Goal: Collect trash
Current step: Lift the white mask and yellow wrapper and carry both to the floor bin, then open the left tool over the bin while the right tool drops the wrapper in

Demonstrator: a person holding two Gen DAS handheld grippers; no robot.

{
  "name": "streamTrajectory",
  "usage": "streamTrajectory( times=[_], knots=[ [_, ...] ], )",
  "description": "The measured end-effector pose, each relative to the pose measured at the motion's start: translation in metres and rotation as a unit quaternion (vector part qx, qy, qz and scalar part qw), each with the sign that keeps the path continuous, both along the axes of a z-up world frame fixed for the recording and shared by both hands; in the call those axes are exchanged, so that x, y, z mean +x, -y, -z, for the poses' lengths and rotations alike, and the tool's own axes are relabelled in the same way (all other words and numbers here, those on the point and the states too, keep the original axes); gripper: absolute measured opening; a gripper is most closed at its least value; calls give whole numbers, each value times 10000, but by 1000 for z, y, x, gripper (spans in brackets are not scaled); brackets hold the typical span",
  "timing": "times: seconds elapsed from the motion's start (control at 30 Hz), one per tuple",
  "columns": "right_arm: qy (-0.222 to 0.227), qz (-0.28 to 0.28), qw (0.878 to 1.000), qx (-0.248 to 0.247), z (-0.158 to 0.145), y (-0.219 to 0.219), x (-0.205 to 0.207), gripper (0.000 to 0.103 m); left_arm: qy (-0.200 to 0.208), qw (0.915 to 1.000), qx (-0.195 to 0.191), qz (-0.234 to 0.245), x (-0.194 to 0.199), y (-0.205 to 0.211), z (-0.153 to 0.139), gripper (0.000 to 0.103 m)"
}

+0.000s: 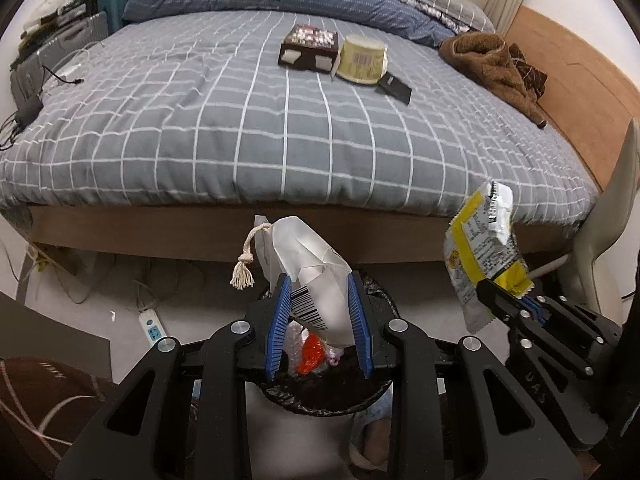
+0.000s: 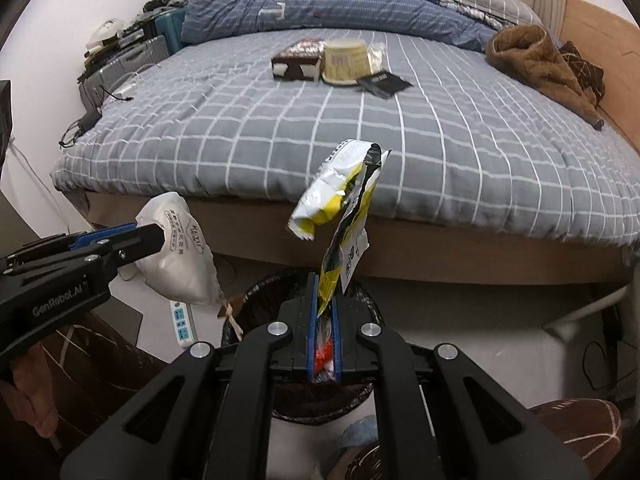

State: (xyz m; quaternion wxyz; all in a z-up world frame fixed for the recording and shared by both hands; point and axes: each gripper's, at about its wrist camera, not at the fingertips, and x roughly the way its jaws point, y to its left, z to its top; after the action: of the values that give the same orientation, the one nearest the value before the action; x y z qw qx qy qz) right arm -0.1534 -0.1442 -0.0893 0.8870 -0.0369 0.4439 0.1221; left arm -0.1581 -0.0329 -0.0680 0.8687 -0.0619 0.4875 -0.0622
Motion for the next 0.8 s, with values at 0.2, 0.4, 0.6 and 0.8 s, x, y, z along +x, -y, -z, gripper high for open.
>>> streamTrajectory(
  times=[0.2,0.4,0.6,0.8],
  knots=[
    [-282,147,9995,-19,26,16,10,5,-278,9995,79,150,12,16,34,28],
    [-306,258,9991,-134,36,27,26,5,-534,9977,105,399,29,42,63,28],
    [-435,440,9980,-149,49,42,35,5,-713,9959,113,552,42,56,83,28],
    [-525,475,9974,-168,57,44,38,5,-719,9951,151,666,47,64,87,29]
  ],
)
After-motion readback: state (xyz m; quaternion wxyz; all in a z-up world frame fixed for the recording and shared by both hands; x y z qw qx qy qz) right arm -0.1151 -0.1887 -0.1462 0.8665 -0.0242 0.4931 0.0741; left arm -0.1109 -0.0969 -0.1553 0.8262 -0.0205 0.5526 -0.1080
